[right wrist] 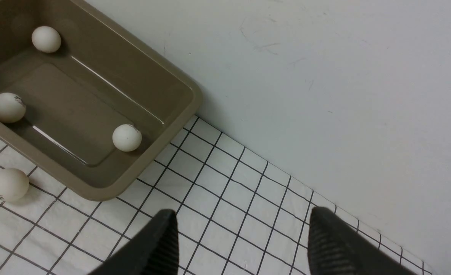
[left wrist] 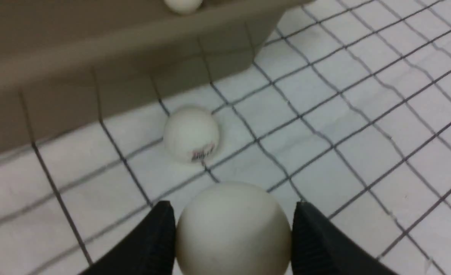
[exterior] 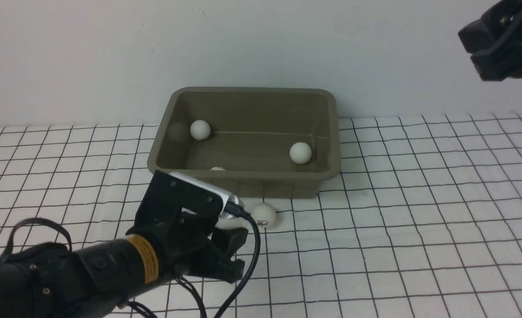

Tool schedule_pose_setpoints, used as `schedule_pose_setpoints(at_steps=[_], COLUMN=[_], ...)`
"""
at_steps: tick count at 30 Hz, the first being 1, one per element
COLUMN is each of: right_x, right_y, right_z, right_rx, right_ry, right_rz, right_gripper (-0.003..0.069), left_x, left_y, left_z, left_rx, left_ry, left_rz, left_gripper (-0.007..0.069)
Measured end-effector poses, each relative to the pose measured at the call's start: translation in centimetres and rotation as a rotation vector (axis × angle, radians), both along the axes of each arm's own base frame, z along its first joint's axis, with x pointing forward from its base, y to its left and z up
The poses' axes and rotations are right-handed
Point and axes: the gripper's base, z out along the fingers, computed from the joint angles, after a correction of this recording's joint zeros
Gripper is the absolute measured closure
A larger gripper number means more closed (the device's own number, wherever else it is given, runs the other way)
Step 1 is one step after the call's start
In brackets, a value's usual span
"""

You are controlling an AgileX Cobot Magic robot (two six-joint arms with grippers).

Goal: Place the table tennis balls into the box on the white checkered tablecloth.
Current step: 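Drop the ball into the bin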

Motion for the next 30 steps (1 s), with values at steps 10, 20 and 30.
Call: schedule_pose_setpoints(at_steps=[10, 20, 30], right_x=[0.0, 0.0, 0.0], right_y=[0.1, 0.1, 0.1], right_z=[0.0, 0.0, 0.0], right_rx=[0.013, 0.010, -0.003], right_ry=[0.008, 0.008, 0.004], right_rz=[0.005, 0.007, 0.015], right_gripper=[0.0239, 0.0239, 0.0239], left_x=[7.9, 15.9, 17.8], left_y=[0.6, 0.5, -0.2], left_z=[3.6, -0.3, -0.4], left_rx=[-0.008, 0.034, 0.058], left_ry=[-0.215, -0.250, -0.122], left_rz=[0.039, 0.011, -0.025], left_gripper=[0.0279, 0.0279, 0.0118])
